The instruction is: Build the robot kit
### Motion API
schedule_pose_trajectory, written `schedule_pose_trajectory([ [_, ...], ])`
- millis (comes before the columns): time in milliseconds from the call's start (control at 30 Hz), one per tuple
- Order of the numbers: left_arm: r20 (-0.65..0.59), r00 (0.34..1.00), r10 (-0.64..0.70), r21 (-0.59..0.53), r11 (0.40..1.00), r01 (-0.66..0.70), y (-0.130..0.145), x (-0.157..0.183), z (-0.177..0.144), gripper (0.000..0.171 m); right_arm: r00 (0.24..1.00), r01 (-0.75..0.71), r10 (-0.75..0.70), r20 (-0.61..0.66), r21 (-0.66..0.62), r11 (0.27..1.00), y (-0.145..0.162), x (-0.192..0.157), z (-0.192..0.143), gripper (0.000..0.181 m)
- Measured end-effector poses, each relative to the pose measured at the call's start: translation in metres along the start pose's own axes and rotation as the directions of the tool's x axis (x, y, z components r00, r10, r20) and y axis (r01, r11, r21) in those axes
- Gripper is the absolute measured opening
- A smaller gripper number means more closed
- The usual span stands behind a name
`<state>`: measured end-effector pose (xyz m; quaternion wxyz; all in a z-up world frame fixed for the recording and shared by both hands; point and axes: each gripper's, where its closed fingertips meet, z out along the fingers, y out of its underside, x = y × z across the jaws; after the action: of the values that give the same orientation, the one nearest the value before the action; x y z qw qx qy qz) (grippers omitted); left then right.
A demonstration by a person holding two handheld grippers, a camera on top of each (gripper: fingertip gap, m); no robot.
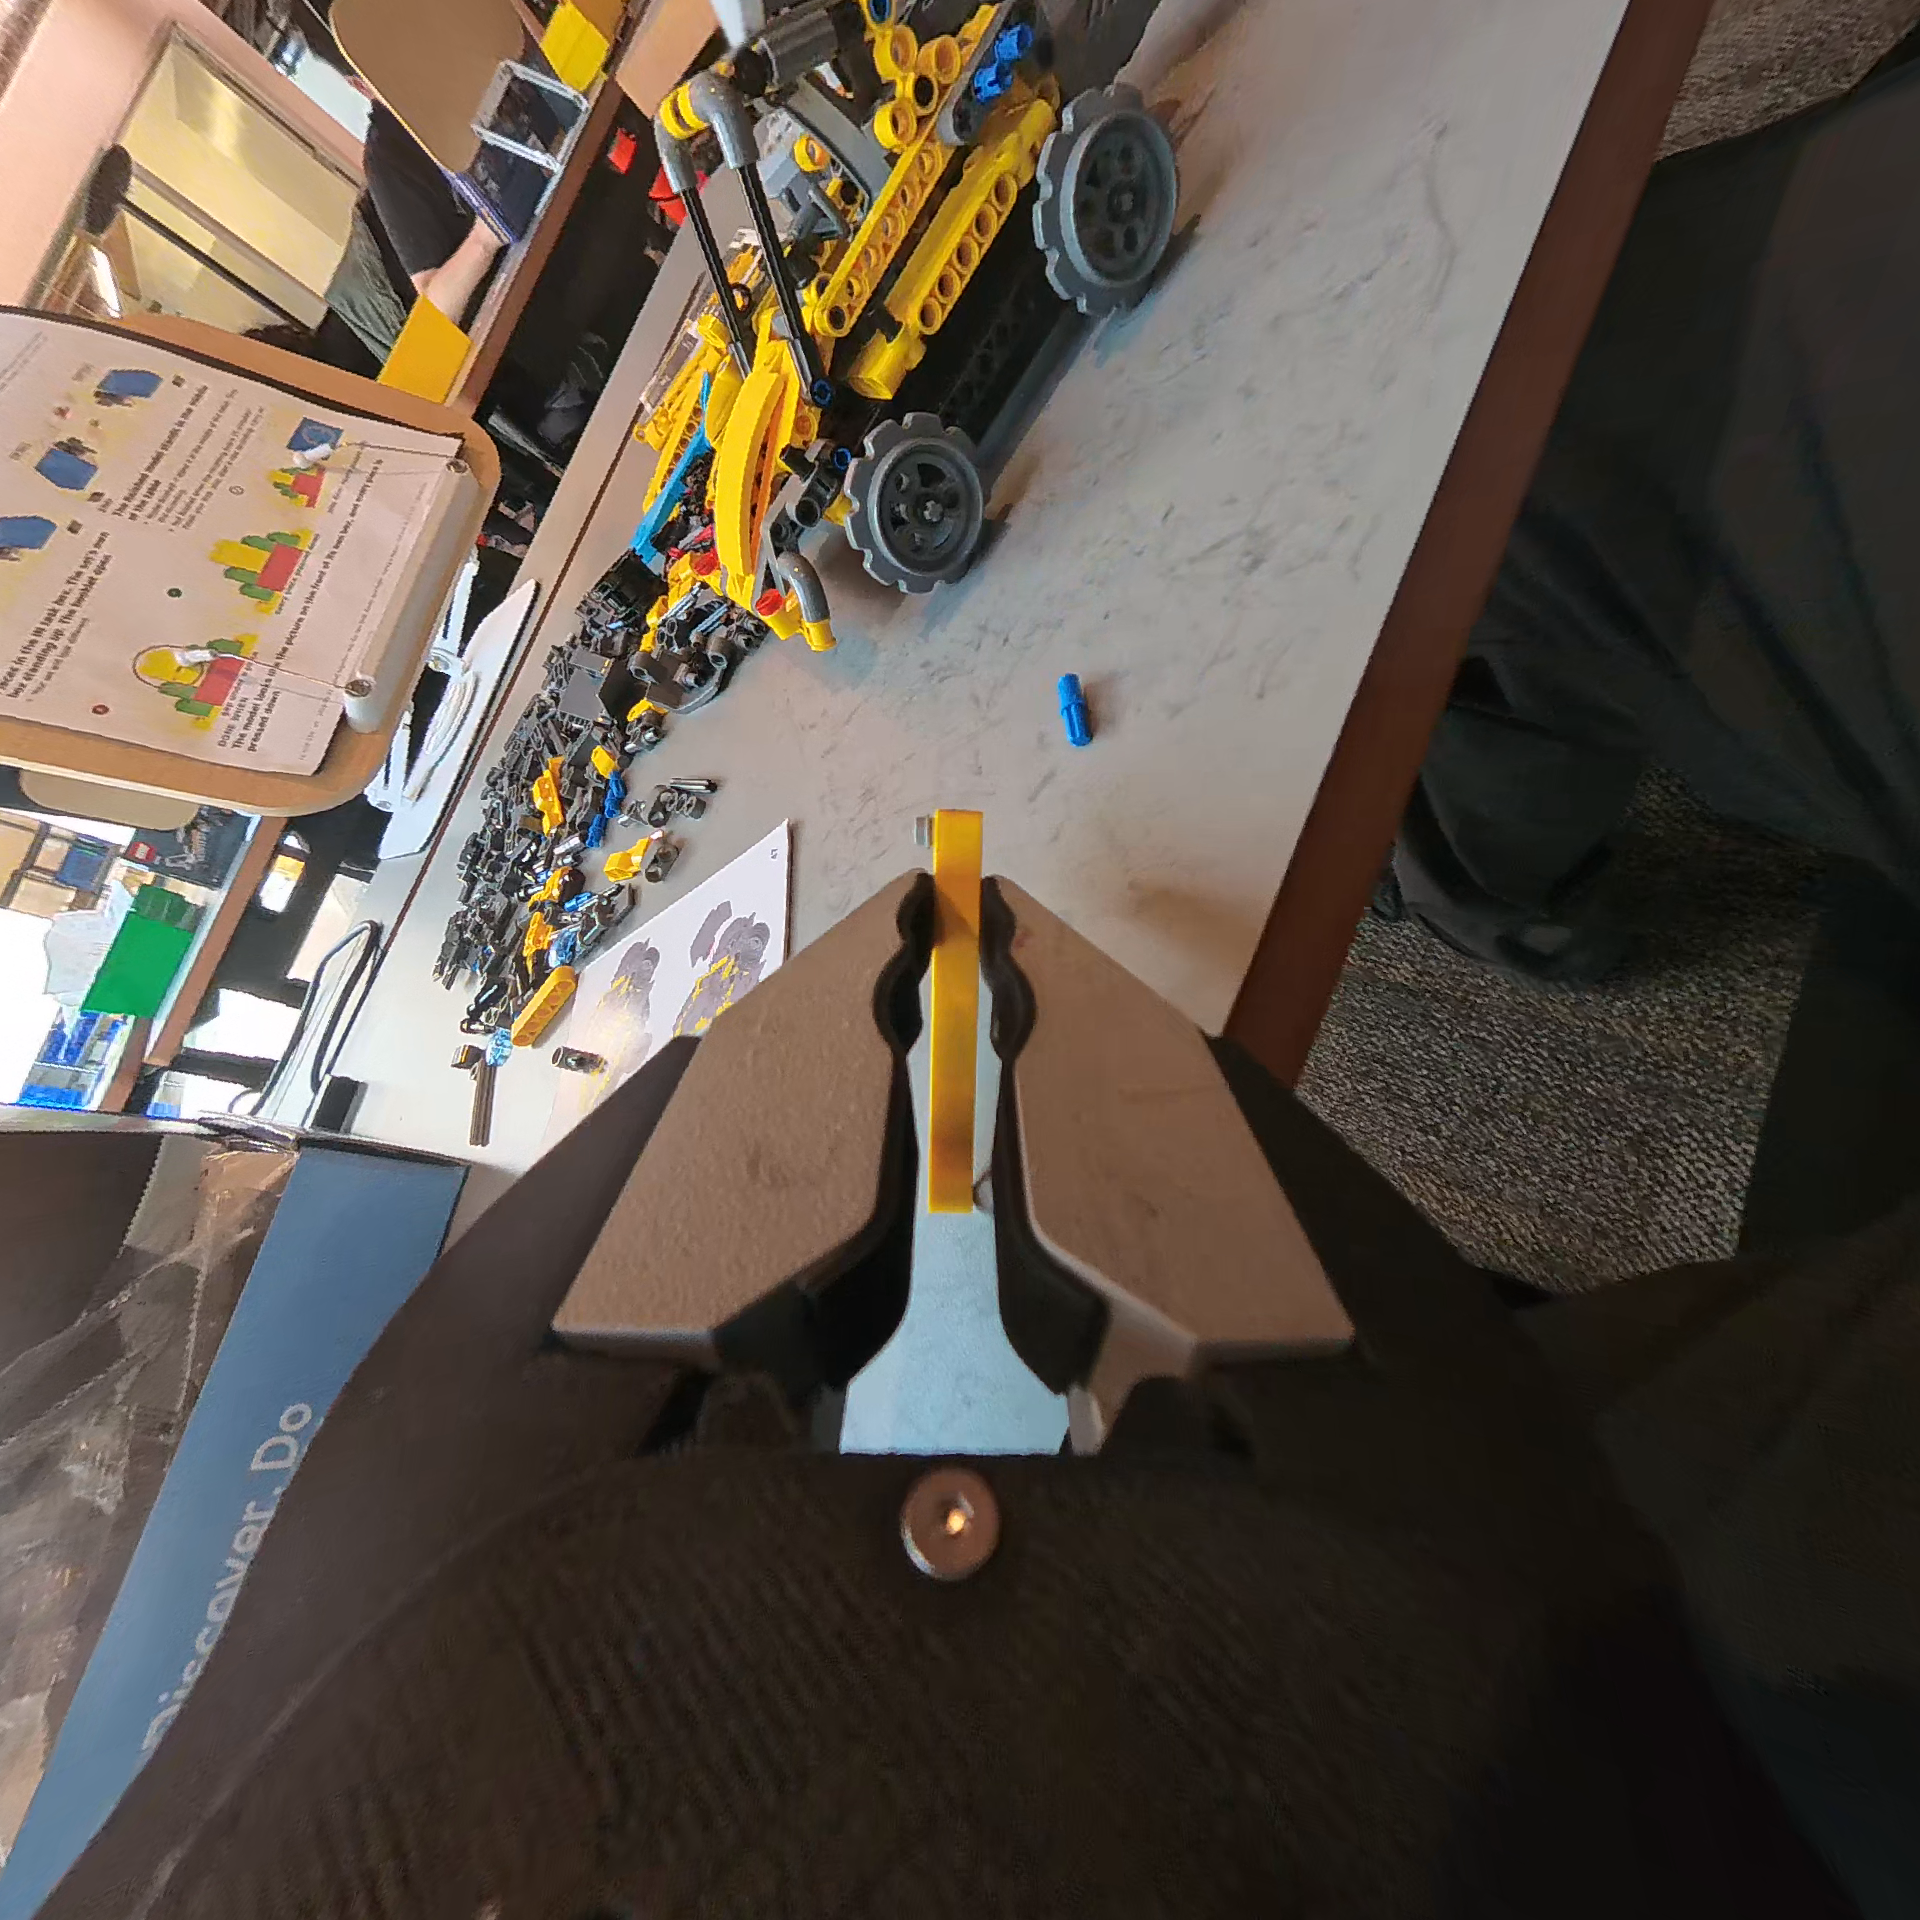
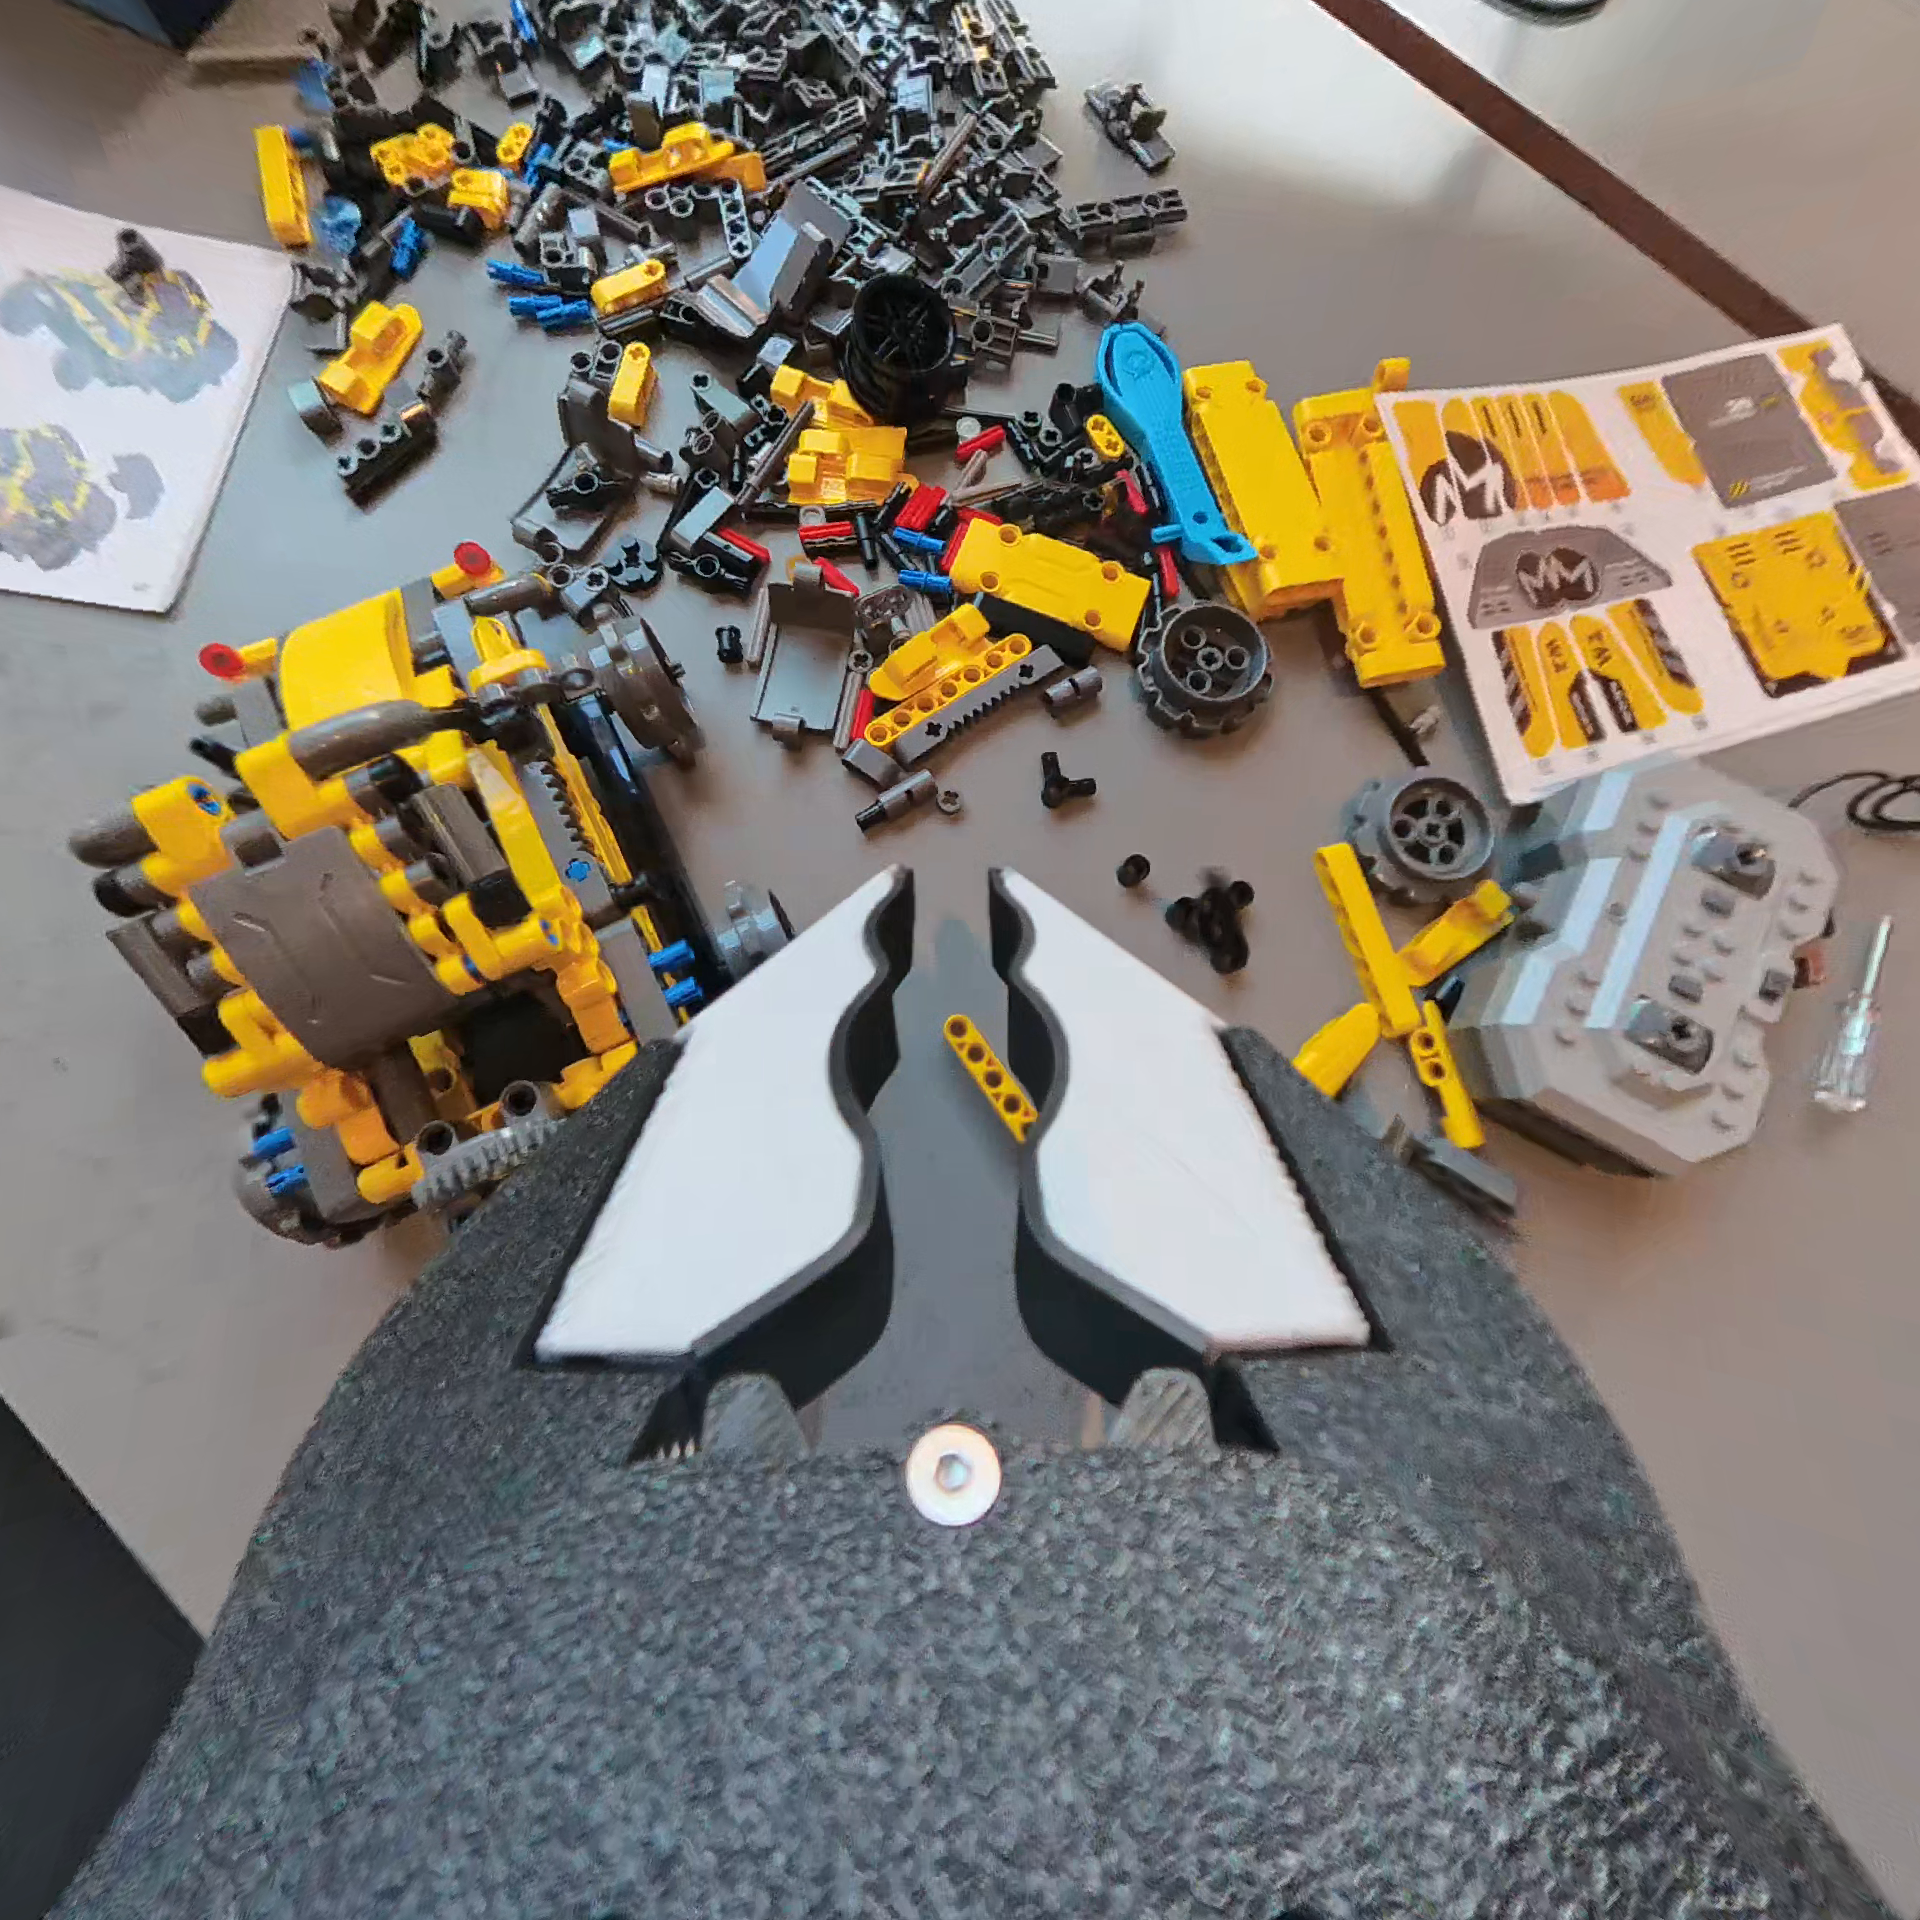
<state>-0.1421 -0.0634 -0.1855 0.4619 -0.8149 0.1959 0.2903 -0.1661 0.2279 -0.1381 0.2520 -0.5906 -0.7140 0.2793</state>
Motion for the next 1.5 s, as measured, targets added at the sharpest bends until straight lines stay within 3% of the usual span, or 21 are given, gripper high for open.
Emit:
schedule_pose_trajectory([
  [167,0.022,1.0,0.013,0.011,1.0,-0.013,-0.001,-0.001,-0.001,0.005,0.997,-0.03,0.014,0.078,0.216,0.976,-0.016,-0.038,-0.047,0.019],
  [333,0.033,0.999,0.023,0.015,1.0,-0.024,-0.002,-0.001,-0.001,0.005,0.998,0.063,-0.049,-0.044,0.39,0.918,-0.002,-0.068,-0.098,0.044],
  [467,0.046,0.998,0.032,0.02,0.999,-0.033,-0.002,-0.001,-0.001,0.005,0.974,-0.097,-0.044,0.223,0.583,0.807,0.001,-0.113,-0.133,0.063],
  [533,0.055,0.998,0.038,0.023,0.999,-0.039,-0.003,-0.001,-0.001,0.005,0.956,-0.109,-0.087,0.281,0.614,0.782,0.003,-0.134,-0.142,0.066],
  [600,0.063,0.997,0.045,0.027,0.999,-0.046,-0.004,-0.001,-0.001,0.005,0.918,-0.11,-0.163,0.361,0.628,0.77,0.004,-0.167,-0.147,0.047],
  [700,0.067,0.995,0.077,0.061,0.995,-0.081,-0.009,0.004,-0.002,0.005,0.808,-0.088,-0.293,0.51,0.597,0.797,0.006,-0.23,-0.141,0.02],
  [800,0.095,0.978,0.183,0.097,0.976,-0.192,-0.017,0.013,-0.006,0.004,0.747,-0.072,-0.317,0.584,0.545,0.835,0.01,-0.276,-0.116,0.018],
  [833,0.102,0.965,0.242,0.105,0.962,-0.252,-0.021,0.017,-0.007,0.004,0.759,-0.035,-0.319,0.568,0.524,0.851,0.014,-0.285,-0.102,0.017],
  [967,0.152,0.902,0.405,0.132,0.896,-0.425,-0.041,0.029,-0.009,0.004,0.837,0.155,-0.343,0.425,0.417,0.896,0.036,-0.286,-0.051,0.028],
  [1033,0.181,0.888,0.423,0.136,0.884,-0.448,-0.044,0.029,-0.009,0.004,0.861,0.154,-0.328,0.388,0.416,0.896,0.035,-0.276,-0.05,0.041],
  [1100,0.198,0.896,0.399,0.161,0.888,-0.431,-0.046,0.026,-0.013,0.004,0.85,0.071,-0.279,0.446,0.429,0.9,0.029,-0.273,-0.06,0.05],
  [1167,0.219,0.899,0.378,0.195,0.886,-0.42,-0.052,0.024,-0.019,0.004,0.815,-0.008,-0.251,0.522,0.443,0.897,0.024,-0.279,-0.07,0.04],
  [1267,0.28,0.88,0.384,0.227,0.864,-0.45,-0.064,0.023,-0.025,0.004,0.77,0.003,-0.292,0.567,0.456,0.89,0.025,-0.303,-0.068,0.015],
  [1500,0.267,0.864,0.428,0.232,0.841,-0.488,-0.063,0.033,-0.021,0.004,0.789,0.04,-0.267,0.553,0.388,0.921,0.032,-0.31,-0.049,0.012],
])
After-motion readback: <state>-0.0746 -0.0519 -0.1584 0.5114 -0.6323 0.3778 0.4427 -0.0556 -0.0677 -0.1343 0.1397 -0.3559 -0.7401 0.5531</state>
